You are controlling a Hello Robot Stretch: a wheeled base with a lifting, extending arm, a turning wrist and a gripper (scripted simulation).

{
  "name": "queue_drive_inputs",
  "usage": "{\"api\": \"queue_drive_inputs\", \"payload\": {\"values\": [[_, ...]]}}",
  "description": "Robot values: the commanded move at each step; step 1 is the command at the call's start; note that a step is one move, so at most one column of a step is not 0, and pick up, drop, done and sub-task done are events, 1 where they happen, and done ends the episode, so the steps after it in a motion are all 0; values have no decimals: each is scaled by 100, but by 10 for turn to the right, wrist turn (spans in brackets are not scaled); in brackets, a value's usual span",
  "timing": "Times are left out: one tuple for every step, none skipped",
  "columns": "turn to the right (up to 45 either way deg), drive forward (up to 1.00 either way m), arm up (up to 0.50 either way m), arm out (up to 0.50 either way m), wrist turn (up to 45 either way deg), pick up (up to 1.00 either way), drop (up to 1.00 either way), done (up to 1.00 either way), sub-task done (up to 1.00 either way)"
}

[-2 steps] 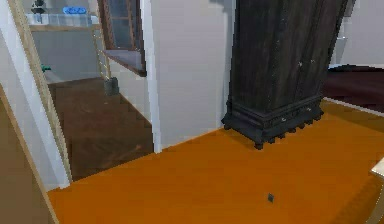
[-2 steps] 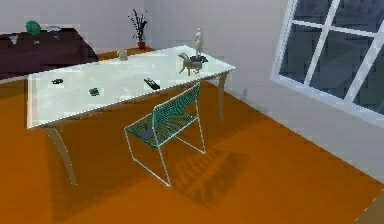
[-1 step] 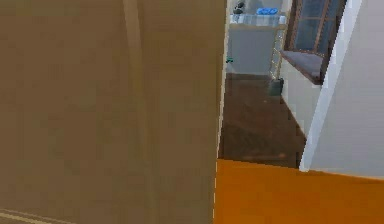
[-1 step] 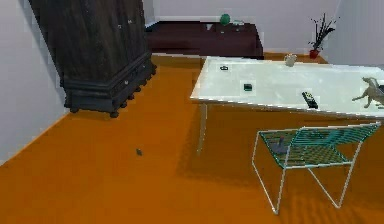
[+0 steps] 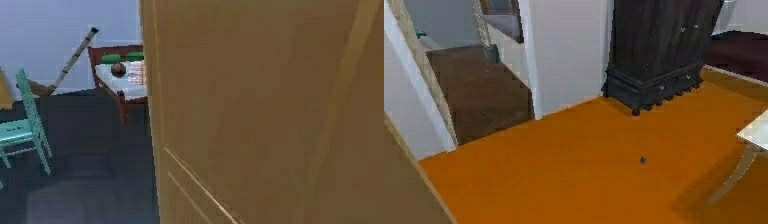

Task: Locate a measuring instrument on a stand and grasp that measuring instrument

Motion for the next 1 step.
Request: {"api": "queue_drive_inputs", "payload": {"values": [[-450, 0, 0, 0, 0, 0, 0, 0, 0]]}}
